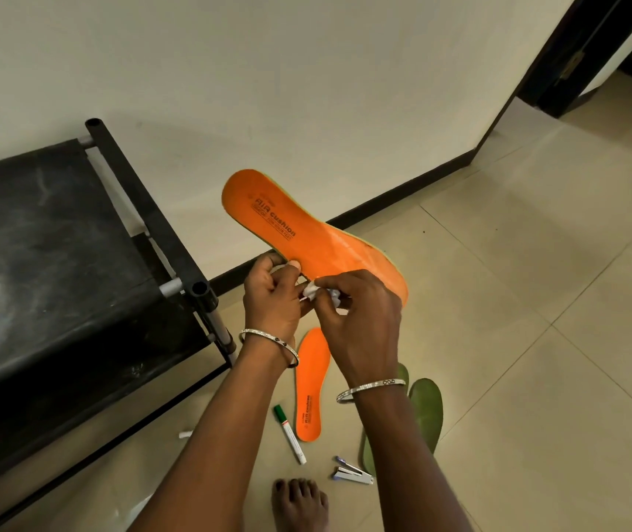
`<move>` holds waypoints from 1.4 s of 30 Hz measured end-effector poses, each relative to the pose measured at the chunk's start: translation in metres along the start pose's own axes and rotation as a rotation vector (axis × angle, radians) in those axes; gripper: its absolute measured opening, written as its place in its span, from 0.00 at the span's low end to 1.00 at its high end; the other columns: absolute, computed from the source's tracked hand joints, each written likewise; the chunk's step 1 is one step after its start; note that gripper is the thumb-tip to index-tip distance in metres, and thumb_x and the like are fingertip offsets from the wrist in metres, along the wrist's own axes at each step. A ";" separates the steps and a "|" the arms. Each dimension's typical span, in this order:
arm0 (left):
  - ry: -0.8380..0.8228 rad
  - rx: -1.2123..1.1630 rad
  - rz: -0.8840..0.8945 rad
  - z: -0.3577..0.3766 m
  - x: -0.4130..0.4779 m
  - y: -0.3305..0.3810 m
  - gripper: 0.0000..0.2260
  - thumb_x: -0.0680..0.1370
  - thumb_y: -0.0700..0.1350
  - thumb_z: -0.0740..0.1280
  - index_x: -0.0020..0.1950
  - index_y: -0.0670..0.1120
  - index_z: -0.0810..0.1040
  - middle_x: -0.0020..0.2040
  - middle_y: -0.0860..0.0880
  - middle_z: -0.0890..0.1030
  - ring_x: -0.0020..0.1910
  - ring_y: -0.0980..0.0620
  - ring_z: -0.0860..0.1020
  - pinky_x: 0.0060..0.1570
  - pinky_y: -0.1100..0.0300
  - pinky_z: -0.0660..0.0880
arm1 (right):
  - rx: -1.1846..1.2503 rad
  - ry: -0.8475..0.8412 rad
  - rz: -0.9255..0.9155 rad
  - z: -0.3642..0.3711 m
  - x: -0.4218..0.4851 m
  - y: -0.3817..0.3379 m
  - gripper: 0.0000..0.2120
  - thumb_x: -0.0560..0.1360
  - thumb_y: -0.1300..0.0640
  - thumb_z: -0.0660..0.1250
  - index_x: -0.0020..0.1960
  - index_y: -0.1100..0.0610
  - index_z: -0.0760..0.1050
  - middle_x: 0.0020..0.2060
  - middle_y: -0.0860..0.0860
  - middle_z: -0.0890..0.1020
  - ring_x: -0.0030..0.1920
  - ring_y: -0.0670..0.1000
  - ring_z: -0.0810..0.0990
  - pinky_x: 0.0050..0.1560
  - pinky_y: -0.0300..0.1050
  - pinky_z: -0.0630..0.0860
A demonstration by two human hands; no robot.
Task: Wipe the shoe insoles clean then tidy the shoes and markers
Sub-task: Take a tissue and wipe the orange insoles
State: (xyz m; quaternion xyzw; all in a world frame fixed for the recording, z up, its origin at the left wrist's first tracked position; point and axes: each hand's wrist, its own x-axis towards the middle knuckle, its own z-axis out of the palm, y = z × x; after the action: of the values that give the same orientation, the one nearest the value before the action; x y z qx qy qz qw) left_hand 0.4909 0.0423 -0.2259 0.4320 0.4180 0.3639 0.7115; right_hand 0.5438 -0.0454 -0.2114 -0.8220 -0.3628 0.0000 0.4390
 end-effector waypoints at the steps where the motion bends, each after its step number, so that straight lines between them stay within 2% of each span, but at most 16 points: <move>1: 0.004 -0.053 -0.026 -0.001 0.000 0.003 0.05 0.82 0.38 0.63 0.49 0.46 0.75 0.45 0.42 0.82 0.39 0.46 0.85 0.34 0.56 0.80 | -0.002 0.008 0.015 -0.002 0.001 0.004 0.05 0.72 0.58 0.72 0.46 0.52 0.86 0.41 0.48 0.85 0.40 0.46 0.80 0.42 0.45 0.79; 6: 0.028 -0.164 -0.081 -0.005 0.000 0.015 0.05 0.83 0.37 0.61 0.48 0.44 0.73 0.47 0.41 0.82 0.38 0.49 0.86 0.34 0.57 0.82 | -0.026 0.056 0.136 -0.016 0.008 0.024 0.06 0.69 0.58 0.74 0.41 0.47 0.85 0.36 0.43 0.84 0.37 0.43 0.80 0.43 0.41 0.77; 9: 0.029 -0.156 -0.083 -0.006 -0.001 0.019 0.05 0.83 0.37 0.61 0.49 0.44 0.74 0.46 0.42 0.82 0.36 0.50 0.85 0.34 0.58 0.81 | -0.007 0.111 0.200 -0.022 0.012 0.029 0.05 0.70 0.56 0.74 0.45 0.49 0.85 0.41 0.44 0.84 0.37 0.42 0.80 0.45 0.44 0.80; 11: 0.030 -0.149 -0.077 -0.006 -0.001 0.019 0.05 0.83 0.37 0.61 0.49 0.44 0.74 0.45 0.43 0.81 0.35 0.52 0.85 0.34 0.58 0.82 | -0.022 0.117 0.251 -0.026 0.014 0.032 0.12 0.69 0.54 0.76 0.53 0.51 0.83 0.48 0.47 0.83 0.37 0.42 0.80 0.48 0.46 0.81; 15: 0.032 -0.150 -0.090 -0.009 -0.001 0.021 0.04 0.83 0.38 0.61 0.51 0.44 0.75 0.45 0.44 0.81 0.34 0.53 0.84 0.34 0.58 0.81 | 0.014 0.004 0.432 -0.039 0.017 0.039 0.30 0.68 0.53 0.79 0.68 0.51 0.75 0.64 0.51 0.77 0.37 0.40 0.78 0.49 0.39 0.75; 17: 0.039 -0.164 -0.110 -0.009 -0.001 0.021 0.05 0.83 0.38 0.61 0.52 0.44 0.76 0.45 0.45 0.81 0.35 0.53 0.84 0.33 0.58 0.81 | 0.116 -0.065 0.526 -0.044 0.017 0.043 0.31 0.68 0.53 0.80 0.68 0.51 0.75 0.63 0.50 0.79 0.39 0.42 0.81 0.45 0.38 0.74; 19: 0.050 -0.189 -0.133 -0.008 0.000 0.020 0.04 0.83 0.39 0.62 0.53 0.44 0.76 0.46 0.45 0.81 0.38 0.52 0.84 0.34 0.58 0.81 | 0.187 -0.100 0.558 -0.044 0.016 0.045 0.25 0.67 0.53 0.80 0.63 0.52 0.80 0.55 0.48 0.83 0.40 0.44 0.84 0.42 0.37 0.75; 21: 0.051 -0.223 -0.164 -0.009 0.000 0.019 0.04 0.83 0.42 0.63 0.55 0.44 0.76 0.48 0.45 0.82 0.43 0.49 0.83 0.35 0.57 0.81 | 0.200 -0.060 0.553 -0.042 0.016 0.044 0.19 0.68 0.52 0.79 0.57 0.53 0.83 0.47 0.47 0.85 0.39 0.46 0.84 0.41 0.38 0.79; 23: 0.008 -0.234 -0.200 -0.009 0.000 0.018 0.10 0.82 0.48 0.64 0.60 0.44 0.76 0.52 0.45 0.82 0.49 0.48 0.83 0.38 0.55 0.82 | 0.226 0.006 0.549 -0.040 0.017 0.042 0.15 0.68 0.53 0.79 0.53 0.53 0.84 0.42 0.48 0.85 0.38 0.47 0.85 0.44 0.45 0.82; 25: -0.063 -0.160 -0.237 -0.009 -0.002 0.018 0.19 0.81 0.56 0.64 0.68 0.48 0.73 0.58 0.45 0.81 0.56 0.46 0.82 0.41 0.53 0.81 | 0.261 0.040 0.545 -0.037 0.017 0.040 0.13 0.68 0.55 0.79 0.51 0.53 0.84 0.40 0.49 0.85 0.37 0.48 0.84 0.45 0.49 0.83; 27: -0.138 -0.063 -0.234 -0.006 -0.006 0.016 0.19 0.80 0.56 0.64 0.69 0.51 0.72 0.61 0.45 0.79 0.59 0.45 0.80 0.43 0.52 0.82 | 0.262 0.064 0.523 -0.035 0.017 0.038 0.13 0.68 0.55 0.79 0.51 0.53 0.83 0.40 0.47 0.84 0.37 0.46 0.84 0.44 0.45 0.83; 30: -0.186 -0.018 -0.206 0.001 -0.011 0.013 0.06 0.82 0.49 0.65 0.59 0.53 0.76 0.58 0.47 0.80 0.57 0.44 0.81 0.42 0.53 0.83 | 0.184 0.112 0.451 -0.032 0.017 0.036 0.15 0.69 0.55 0.78 0.54 0.53 0.81 0.47 0.47 0.82 0.38 0.42 0.82 0.37 0.29 0.76; 32: -0.209 -0.029 -0.207 0.003 -0.012 0.011 0.05 0.82 0.48 0.64 0.57 0.53 0.76 0.57 0.47 0.81 0.55 0.45 0.83 0.42 0.52 0.83 | 0.106 0.129 0.399 -0.027 0.016 0.036 0.15 0.69 0.56 0.78 0.54 0.54 0.81 0.50 0.49 0.80 0.37 0.41 0.81 0.36 0.25 0.73; 34: -0.214 -0.039 -0.201 0.003 -0.011 0.011 0.05 0.83 0.48 0.64 0.58 0.53 0.76 0.56 0.47 0.82 0.52 0.47 0.84 0.42 0.53 0.83 | 0.058 0.127 0.347 -0.022 0.015 0.036 0.11 0.69 0.58 0.78 0.50 0.53 0.82 0.50 0.50 0.80 0.35 0.39 0.79 0.38 0.22 0.71; 37: -0.201 -0.038 -0.178 0.002 -0.009 0.008 0.10 0.83 0.47 0.62 0.63 0.49 0.75 0.56 0.46 0.83 0.51 0.47 0.85 0.41 0.55 0.82 | 0.031 0.085 0.251 -0.014 0.010 0.027 0.06 0.69 0.60 0.76 0.45 0.52 0.85 0.41 0.47 0.84 0.35 0.39 0.79 0.43 0.29 0.75; 42: -0.185 0.031 -0.145 0.001 -0.007 0.006 0.09 0.84 0.48 0.61 0.56 0.44 0.78 0.48 0.44 0.85 0.44 0.48 0.85 0.38 0.58 0.81 | 0.107 -0.029 0.053 -0.002 0.002 -0.001 0.05 0.70 0.59 0.73 0.45 0.51 0.85 0.39 0.45 0.84 0.39 0.44 0.81 0.44 0.44 0.79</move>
State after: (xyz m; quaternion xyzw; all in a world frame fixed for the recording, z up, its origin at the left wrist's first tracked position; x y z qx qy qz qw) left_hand 0.4879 0.0380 -0.2181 0.4433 0.3863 0.2633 0.7648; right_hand 0.5451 -0.0456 -0.2090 -0.8065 -0.3465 0.0429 0.4771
